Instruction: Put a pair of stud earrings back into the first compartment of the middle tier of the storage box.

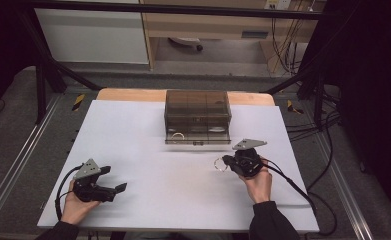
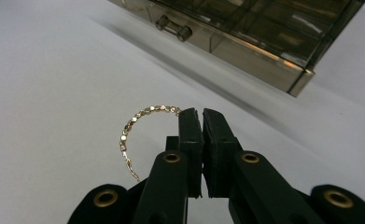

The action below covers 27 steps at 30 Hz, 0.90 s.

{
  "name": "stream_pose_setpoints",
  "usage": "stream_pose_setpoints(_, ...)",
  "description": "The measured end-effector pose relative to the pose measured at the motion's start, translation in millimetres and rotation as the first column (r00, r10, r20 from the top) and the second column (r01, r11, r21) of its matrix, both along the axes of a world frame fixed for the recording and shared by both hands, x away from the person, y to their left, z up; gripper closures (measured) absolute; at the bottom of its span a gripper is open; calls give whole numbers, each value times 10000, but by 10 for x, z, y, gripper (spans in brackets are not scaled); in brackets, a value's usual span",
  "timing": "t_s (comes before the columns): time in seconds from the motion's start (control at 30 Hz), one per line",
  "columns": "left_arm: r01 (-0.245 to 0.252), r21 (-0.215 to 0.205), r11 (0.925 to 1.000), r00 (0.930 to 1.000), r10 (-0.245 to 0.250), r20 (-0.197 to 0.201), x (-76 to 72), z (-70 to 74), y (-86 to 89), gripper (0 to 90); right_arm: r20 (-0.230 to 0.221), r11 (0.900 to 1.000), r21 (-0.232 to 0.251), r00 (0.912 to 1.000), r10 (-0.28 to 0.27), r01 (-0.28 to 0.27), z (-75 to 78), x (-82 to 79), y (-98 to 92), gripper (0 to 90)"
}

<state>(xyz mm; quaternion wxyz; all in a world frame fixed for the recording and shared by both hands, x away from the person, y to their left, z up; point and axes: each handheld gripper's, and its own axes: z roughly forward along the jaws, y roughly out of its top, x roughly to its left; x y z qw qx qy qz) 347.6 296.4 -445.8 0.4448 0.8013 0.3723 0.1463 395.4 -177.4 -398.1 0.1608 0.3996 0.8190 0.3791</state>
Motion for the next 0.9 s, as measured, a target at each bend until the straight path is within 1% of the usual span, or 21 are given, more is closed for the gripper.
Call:
stream_pose_setpoints(0.1,15,-1,10000,10000,-15,-3,0,0,0,58,104,9999,72,9999,128,-129,50,16,73,872)
stream_pose_setpoints(0.2,7,-4,10000,10000,-7,-9,0,-1,0,58,198,9996,42,9995,264,-265,96,36,149,871)
stream_pose_setpoints(0.4,1,-10,10000,10000,-1,-5,-1,0,1,58,275,9989,91,9986,459,-462,176,95,314,872)
stream_pose_setpoints(0.67,16,-1,10000,10000,-16,-5,0,-2,0,58,424,9979,82,9970,643,-647,267,212,549,871)
stream_pose_setpoints(0.9,-4,-26,10000,10000,4,3,-1,1,9,58,481,9971,182,9962,723,-732,321,328,716,872)
